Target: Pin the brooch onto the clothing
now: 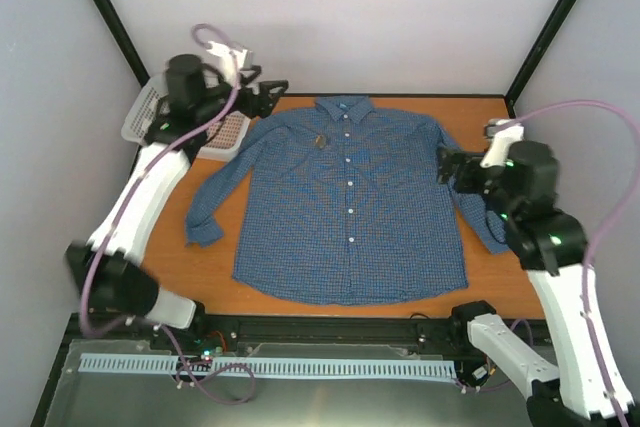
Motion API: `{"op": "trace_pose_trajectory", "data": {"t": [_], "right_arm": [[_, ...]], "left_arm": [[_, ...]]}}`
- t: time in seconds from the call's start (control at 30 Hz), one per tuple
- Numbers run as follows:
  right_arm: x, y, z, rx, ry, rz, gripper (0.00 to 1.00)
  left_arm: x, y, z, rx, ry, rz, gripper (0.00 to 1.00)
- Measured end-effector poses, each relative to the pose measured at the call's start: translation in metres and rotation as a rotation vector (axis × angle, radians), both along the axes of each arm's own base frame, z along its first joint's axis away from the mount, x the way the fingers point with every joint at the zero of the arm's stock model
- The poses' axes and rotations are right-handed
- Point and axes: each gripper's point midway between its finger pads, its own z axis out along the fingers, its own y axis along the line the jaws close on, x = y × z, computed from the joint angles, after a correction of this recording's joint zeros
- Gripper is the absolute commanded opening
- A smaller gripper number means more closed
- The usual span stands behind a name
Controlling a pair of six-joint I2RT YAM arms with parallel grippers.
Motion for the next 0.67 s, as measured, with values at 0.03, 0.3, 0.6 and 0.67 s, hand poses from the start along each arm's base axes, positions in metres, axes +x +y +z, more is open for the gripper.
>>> {"op": "trace_pose_trajectory", "data": {"t": [0.03, 0.3, 0.6, 0.67], "right_arm": [[-0.009, -0.004, 0.030, -0.006, -0.076, 0.001, 1.00], [-0.103, -0.030, 0.174, -0.047, -0.468, -0.004, 1.00], [-0.148, -0.050, 0.204, -0.045, -0.578, -0.066, 1.00], [-0.144, -0.049, 0.197, -0.040, -0.560, -0.062, 1.00]], "left_arm": [[-0.026, 0.004, 0.036, -0.022, -0.098, -0.011, 0.99], [-0.207, 0.062, 0.178, -0.096, -0.652, 0.095, 1.00], [-0.293, 0.128, 0.222, -0.170, -0.958, 0.393, 1.00], [-0.286, 0.133, 0.221, -0.163, -0.947, 0.433, 1.00]]}}
